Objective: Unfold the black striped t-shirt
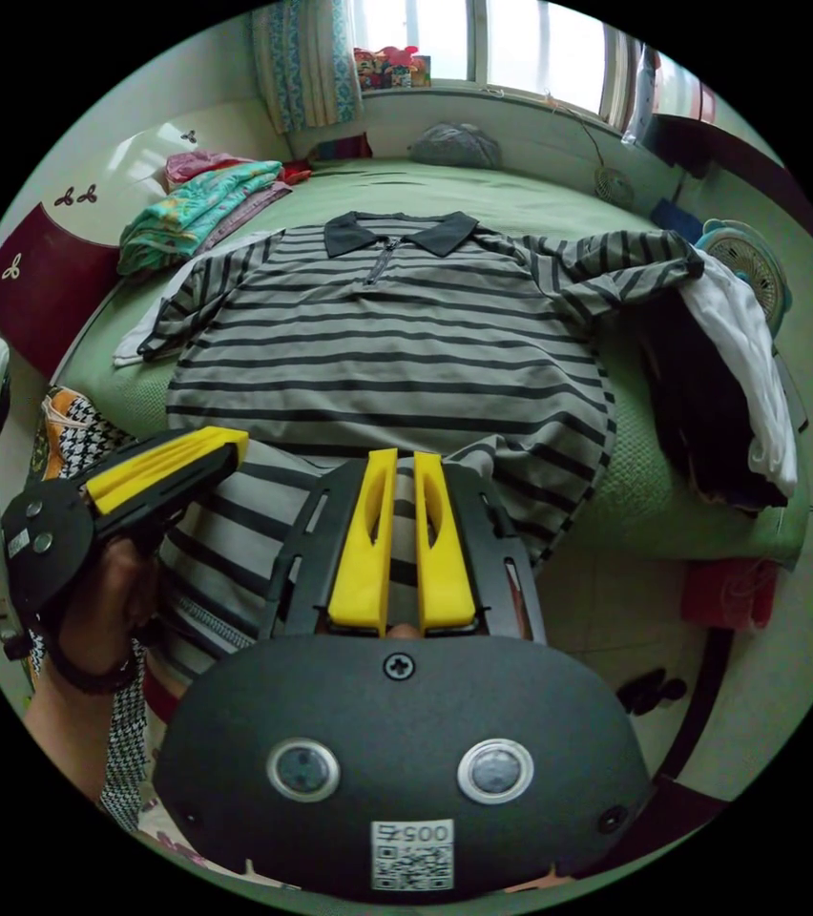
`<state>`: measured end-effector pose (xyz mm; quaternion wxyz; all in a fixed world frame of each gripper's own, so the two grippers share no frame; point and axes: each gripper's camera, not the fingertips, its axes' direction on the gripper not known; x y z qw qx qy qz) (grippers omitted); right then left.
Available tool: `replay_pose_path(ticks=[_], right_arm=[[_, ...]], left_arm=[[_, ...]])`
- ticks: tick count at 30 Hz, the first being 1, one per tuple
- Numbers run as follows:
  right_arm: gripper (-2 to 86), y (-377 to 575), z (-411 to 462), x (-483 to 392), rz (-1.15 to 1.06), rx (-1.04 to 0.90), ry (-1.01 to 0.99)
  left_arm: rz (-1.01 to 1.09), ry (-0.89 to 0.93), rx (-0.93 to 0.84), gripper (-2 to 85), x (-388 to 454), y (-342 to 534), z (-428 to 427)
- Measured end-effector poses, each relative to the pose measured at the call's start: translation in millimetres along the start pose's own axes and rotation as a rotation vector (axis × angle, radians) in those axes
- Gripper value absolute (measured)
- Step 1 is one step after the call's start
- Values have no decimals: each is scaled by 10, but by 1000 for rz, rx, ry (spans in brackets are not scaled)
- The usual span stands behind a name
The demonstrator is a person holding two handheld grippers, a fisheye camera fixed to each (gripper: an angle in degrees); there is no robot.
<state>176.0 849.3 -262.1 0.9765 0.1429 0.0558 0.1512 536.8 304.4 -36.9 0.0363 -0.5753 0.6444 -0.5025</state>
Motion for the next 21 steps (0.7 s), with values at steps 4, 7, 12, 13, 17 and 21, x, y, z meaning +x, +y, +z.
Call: replay_pose_path(ticks=[4,7,12,13,17,21], right_arm=[[40,0,15,17,4,1,-7],[40,-7,30,17,2,0,-4],[40,-15,50,14,0,0,-2],[40,-17,54,13,0,0,-1],[40,-25,69,6,-2,-1,4],[41,-26,76,8,-2,0,3]], left_arm=[[-3,14,-1,-7,4,24,10],[-17,44,-4,-7,-25,36,21],[-25,58,-6,-7,-31,55,31],[-21,48,-5,-7,-16,61,30],[-14,28,-3,-7,16,75,28],[-13,29,-3,-7,25,85,33]])
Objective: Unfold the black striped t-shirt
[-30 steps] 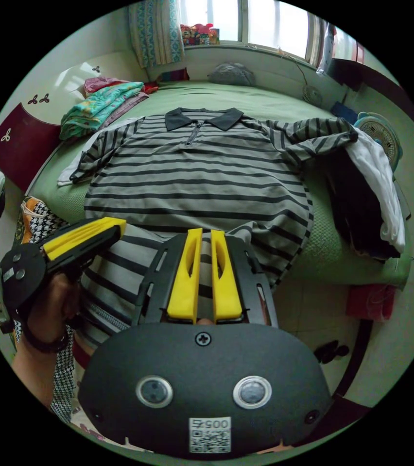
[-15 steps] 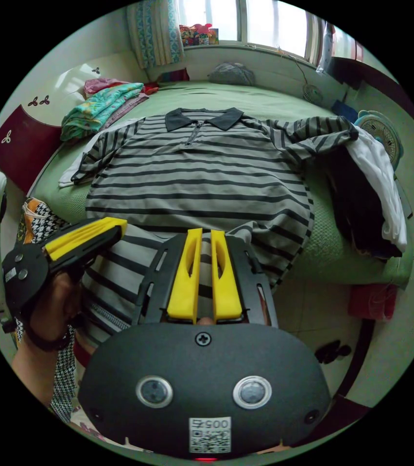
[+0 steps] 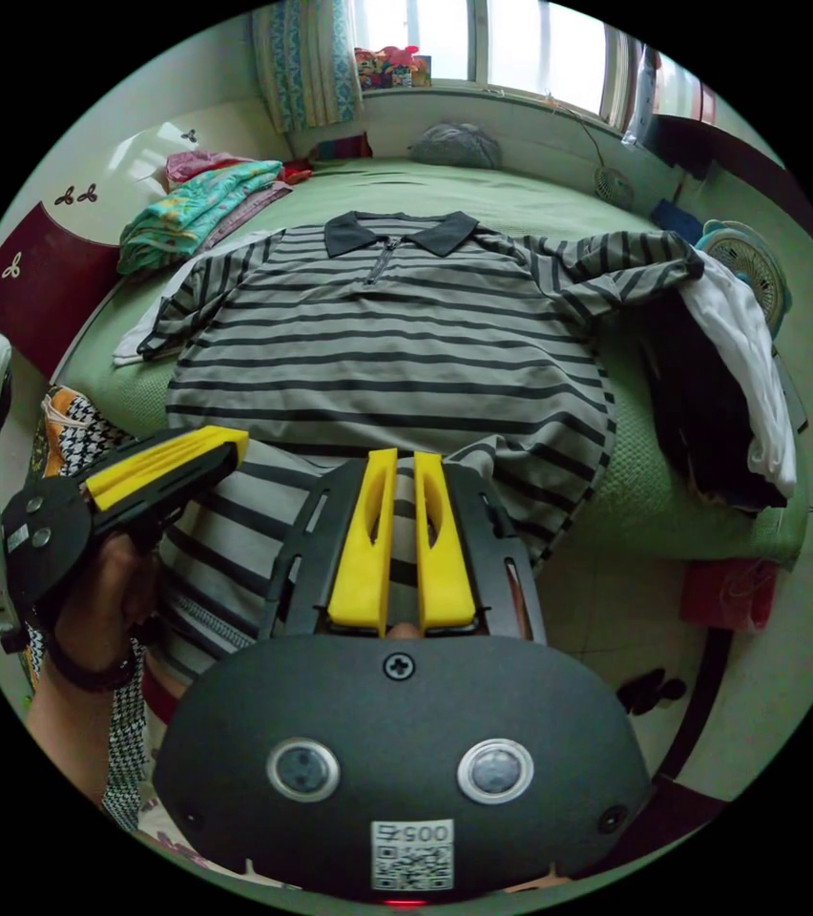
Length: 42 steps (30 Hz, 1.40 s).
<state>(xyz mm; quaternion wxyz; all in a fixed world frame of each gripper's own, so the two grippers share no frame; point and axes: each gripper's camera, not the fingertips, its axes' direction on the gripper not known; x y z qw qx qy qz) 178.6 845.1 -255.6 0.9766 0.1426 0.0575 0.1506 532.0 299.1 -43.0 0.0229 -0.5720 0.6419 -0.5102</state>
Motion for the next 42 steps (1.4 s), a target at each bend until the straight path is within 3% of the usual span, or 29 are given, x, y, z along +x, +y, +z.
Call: replay_pose_path(ticks=[42], right_arm=[[42,-54,54,-12,3,-1,-8]], left_arm=[[-12,31,-3,-7,-66,-25,30]])
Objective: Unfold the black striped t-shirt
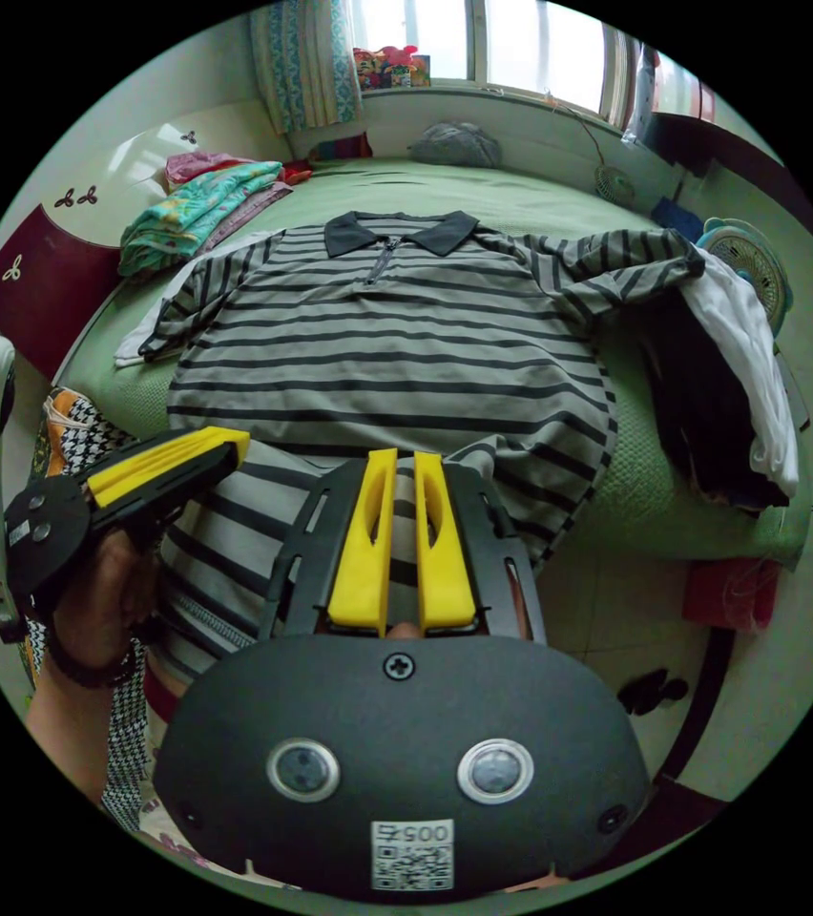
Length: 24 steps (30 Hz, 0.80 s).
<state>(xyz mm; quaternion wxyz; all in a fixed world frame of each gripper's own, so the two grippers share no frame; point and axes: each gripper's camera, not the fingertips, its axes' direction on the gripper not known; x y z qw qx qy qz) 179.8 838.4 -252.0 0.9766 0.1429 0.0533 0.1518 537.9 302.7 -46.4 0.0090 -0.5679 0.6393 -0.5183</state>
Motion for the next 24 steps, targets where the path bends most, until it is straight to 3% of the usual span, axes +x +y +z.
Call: replay_pose_path(ticks=[24], right_arm=[[40,-17,7,-37,2,0,-4]], left_arm=[[-1,4,-1,-6,-45,-62,9]])
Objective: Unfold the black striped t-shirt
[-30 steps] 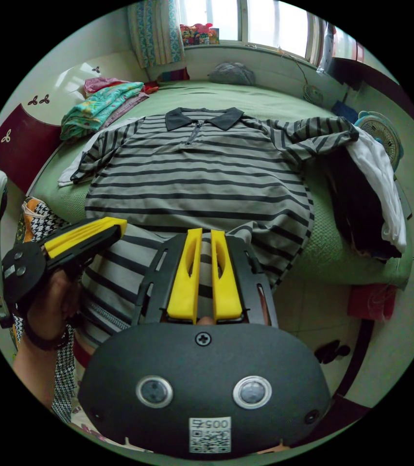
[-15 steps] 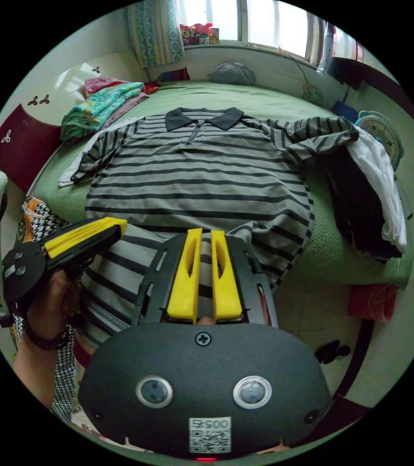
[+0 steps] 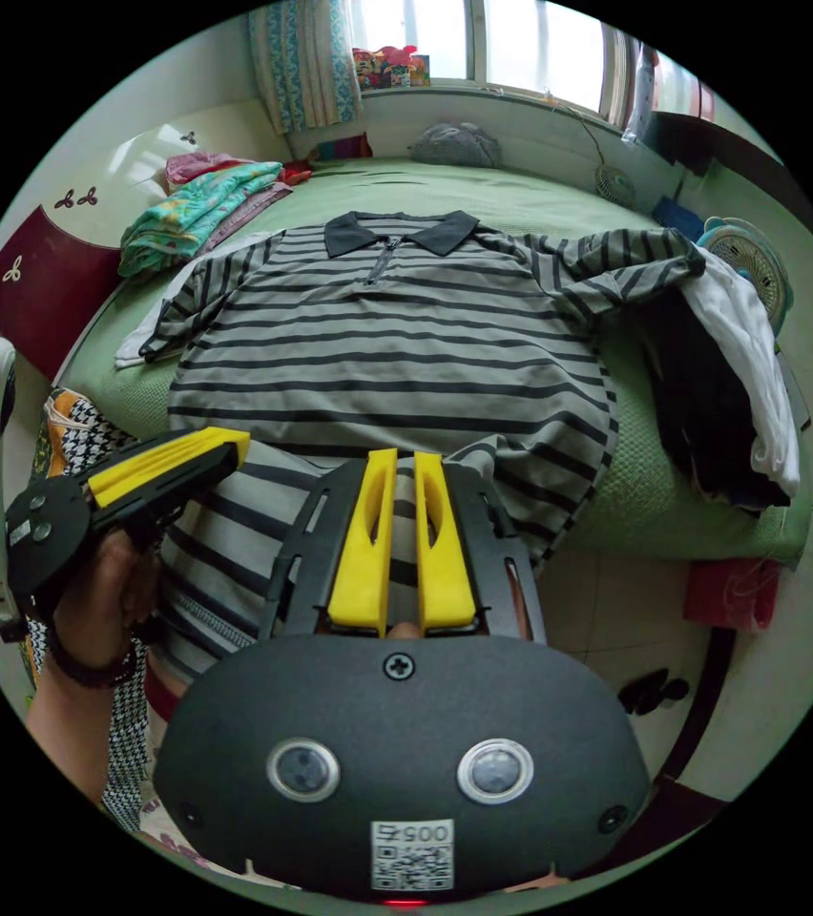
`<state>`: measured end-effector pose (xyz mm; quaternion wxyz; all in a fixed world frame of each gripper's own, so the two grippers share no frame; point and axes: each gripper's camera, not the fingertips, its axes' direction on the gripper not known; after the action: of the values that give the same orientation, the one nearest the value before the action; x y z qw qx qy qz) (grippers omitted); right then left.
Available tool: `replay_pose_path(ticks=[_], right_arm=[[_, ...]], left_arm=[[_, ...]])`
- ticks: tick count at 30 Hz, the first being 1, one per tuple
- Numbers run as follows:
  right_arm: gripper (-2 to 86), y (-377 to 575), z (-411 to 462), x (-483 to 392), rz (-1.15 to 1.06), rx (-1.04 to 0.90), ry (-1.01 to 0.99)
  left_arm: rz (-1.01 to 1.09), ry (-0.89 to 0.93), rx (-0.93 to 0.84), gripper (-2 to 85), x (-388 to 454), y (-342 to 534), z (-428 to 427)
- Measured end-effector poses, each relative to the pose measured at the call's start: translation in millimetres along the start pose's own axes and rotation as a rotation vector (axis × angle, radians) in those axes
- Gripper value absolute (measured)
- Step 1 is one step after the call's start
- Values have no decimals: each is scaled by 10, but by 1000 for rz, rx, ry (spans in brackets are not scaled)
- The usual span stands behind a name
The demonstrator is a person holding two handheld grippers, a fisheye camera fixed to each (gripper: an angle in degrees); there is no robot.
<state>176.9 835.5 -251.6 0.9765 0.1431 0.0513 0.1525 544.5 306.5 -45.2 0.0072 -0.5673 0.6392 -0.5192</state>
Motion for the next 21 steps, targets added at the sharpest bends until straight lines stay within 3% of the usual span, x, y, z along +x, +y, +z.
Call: replay_pose_path(ticks=[21], right_arm=[[40,-4,-8,-38,-6,-2,3]], left_arm=[[-10,7,-26,-7,-35,-103,33]])
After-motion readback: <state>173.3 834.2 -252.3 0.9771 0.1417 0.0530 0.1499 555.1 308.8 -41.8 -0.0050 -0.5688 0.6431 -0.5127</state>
